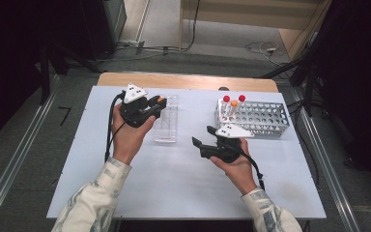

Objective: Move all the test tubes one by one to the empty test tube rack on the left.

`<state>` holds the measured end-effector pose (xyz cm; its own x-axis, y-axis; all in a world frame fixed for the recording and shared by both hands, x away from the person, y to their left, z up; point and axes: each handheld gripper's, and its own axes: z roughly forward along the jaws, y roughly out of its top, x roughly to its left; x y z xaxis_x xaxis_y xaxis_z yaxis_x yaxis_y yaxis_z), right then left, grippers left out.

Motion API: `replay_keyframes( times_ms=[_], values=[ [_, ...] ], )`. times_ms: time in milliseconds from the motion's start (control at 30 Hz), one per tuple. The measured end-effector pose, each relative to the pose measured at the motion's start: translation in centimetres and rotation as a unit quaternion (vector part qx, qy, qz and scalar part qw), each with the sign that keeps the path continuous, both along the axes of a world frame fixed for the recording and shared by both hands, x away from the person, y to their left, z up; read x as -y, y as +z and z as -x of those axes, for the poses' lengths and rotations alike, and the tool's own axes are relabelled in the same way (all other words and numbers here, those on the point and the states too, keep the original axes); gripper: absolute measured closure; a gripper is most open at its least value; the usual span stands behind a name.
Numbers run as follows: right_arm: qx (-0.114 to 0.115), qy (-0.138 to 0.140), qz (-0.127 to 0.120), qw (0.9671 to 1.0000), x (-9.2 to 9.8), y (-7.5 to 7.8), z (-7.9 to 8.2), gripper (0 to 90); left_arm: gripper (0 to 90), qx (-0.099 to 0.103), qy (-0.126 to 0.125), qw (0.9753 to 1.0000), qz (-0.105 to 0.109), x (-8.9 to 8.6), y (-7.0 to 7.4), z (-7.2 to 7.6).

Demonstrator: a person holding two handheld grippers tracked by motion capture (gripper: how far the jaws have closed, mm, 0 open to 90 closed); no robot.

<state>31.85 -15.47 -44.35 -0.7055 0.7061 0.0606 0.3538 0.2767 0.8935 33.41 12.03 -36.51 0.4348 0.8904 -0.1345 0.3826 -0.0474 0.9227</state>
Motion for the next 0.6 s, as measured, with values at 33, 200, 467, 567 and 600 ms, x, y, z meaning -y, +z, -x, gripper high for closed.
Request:
replay_keyframes(
  times_ms=[33,200,467,567,600],
  values=[
    [0.0,0.0,-0.001,1.0,0.0,0.0,0.0,26.5,71.1,0.0,0.004,1.0,0.0,0.1,-0.1,-0.2],
    [0.002,-0.001,-0.004,1.0,0.2,0.1,0.0,26.1,71.1,-0.007,0.013,0.9998,-0.014,0.3,-0.7,-1.1],
    [-0.001,-0.005,-0.006,1.0,0.4,0.1,0.0,26.1,71.1,-0.009,0.019,0.9997,-0.015,0.5,-1.4,-1.9],
    [-0.001,-0.005,-0.008,1.0,0.5,0.1,0.0,26.1,71.1,-0.011,0.018,0.9996,-0.016,0.7,-1.8,-1.9],
    [0.0,-0.004,-0.006,1.0,0.5,0.1,0.0,26.1,71.1,-0.01,0.018,0.9996,-0.021,0.9,-1.9,-1.9]
  ],
)
